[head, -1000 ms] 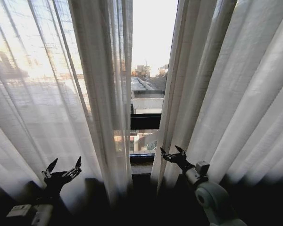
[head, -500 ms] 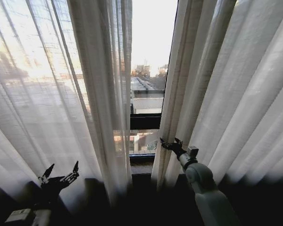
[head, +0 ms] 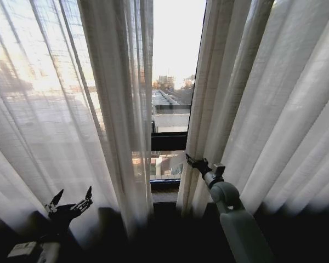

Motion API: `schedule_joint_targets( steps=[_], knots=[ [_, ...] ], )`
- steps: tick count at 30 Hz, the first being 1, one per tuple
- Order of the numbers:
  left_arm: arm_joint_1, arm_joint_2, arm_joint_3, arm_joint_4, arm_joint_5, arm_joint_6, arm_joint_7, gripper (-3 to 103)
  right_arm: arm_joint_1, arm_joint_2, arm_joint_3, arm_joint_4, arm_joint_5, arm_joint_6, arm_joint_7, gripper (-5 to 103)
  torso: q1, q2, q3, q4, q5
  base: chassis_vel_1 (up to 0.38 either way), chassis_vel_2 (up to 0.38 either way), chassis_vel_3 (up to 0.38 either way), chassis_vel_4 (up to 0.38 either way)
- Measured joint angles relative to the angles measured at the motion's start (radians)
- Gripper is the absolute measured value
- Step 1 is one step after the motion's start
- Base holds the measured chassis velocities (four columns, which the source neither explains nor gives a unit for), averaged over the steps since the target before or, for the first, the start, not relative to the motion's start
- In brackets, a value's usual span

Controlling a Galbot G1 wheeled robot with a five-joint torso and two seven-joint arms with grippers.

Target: Open the curtains by pulling them apart, changing their state from closed to fully open.

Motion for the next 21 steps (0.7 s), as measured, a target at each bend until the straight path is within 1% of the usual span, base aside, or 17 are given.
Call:
schedule_joint_targets(
  steps=[1,3,6,7,10,11,12,13,15,21],
  knots=[
    [-0.001,0.0,0.002,0.0,0.0,0.0,0.0,100,0.002,0.0,-0.002,0.0,-0.001,0.0,0.001,48,0.0,0.0,0.0,0.0,0.0,0.0,0.0,0.0,0.0],
    [-0.001,0.0,0.002,0.0,0.0,0.0,0.0,100,0.002,0.0,-0.004,0.0,-0.001,0.0,0.003,48,0.0,0.0,0.0,0.0,-0.0001,0.0,0.0,0.0,0.0],
    [-0.004,-0.002,0.003,0.0,-0.001,-0.001,0.0,100,0.004,0.0,-0.012,-0.001,-0.004,0.001,0.012,32,0.0,0.0,0.0,0.0,0.0001,0.0,0.0,0.0,0.0],
    [-0.004,-0.002,0.003,0.0,-0.001,-0.001,0.0,100,0.004,0.0,-0.012,-0.001,-0.004,0.001,0.012,32,0.0,0.0,0.0,0.0,0.0001,0.0,0.0,0.0,0.0],
    [-0.009,-0.002,0.003,0.0,-0.003,-0.004,0.0,100,0.004,0.001,-0.014,-0.002,-0.008,0.003,0.016,16,0.0,0.0,0.0,0.0,0.0,0.0,0.0,0.0,0.0],
    [-0.009,-0.002,0.003,0.0,-0.003,-0.004,0.0,100,0.004,0.001,-0.014,-0.002,-0.008,0.003,0.016,16,0.0,0.0,0.0,0.0,0.0,0.0,0.0,0.0,0.0],
    [-0.011,-0.001,0.003,0.0,-0.004,-0.004,0.0,100,0.004,0.001,-0.015,-0.002,-0.009,0.004,0.017,10,0.0,0.0,0.0,0.0,0.0,0.0,0.0,0.0,0.0],
    [-0.013,0.0,0.003,0.0,-0.005,-0.004,0.0,100,0.004,0.001,-0.015,-0.001,-0.01,0.005,0.018,10,0.0,0.0,0.0,0.0,0.0,0.0,0.0,0.0,0.0],
    [-0.019,0.005,0.003,0.0,-0.007,-0.004,0.0,100,0.004,0.002,-0.019,0.0,-0.011,0.007,0.024,2,0.0,0.0,0.0,-0.0001,0.0,0.0,0.0,0.0,0.0],
    [-0.02,0.009,0.004,0.0,-0.008,-0.004,0.0,100,0.0,0.005,-0.024,0.002,-0.011,0.023,0.043,0,0.0,0.0,0.0,0.0,0.0,0.0,0.0,0.0,0.0]
  ],
)
